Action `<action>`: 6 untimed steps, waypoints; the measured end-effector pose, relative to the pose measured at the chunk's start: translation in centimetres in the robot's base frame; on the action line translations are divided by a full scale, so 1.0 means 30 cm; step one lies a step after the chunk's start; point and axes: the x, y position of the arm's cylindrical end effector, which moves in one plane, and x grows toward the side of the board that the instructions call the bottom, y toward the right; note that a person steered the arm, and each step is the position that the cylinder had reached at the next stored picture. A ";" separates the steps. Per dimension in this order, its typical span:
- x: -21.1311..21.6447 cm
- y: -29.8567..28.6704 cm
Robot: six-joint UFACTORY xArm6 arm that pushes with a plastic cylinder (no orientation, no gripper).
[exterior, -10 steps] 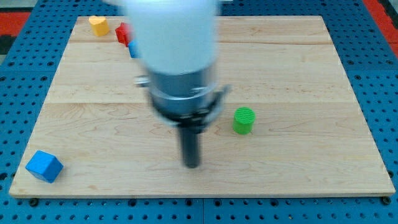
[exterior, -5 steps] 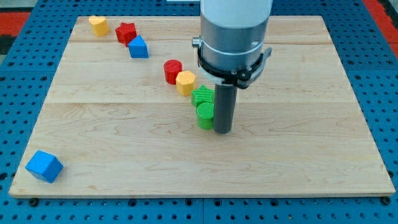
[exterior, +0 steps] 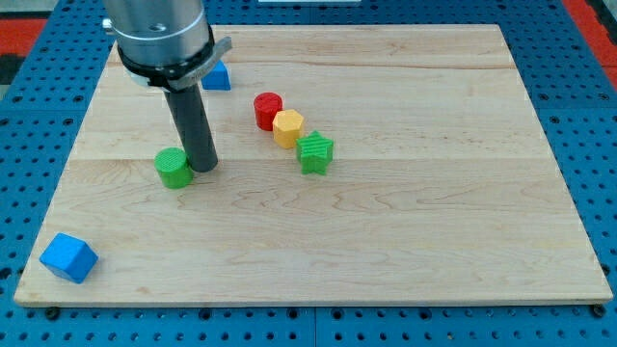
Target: Move the green circle towards the blue cube
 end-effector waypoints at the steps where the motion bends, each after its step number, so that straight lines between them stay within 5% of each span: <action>1: -0.040 -0.023; 6: 0.168 -0.161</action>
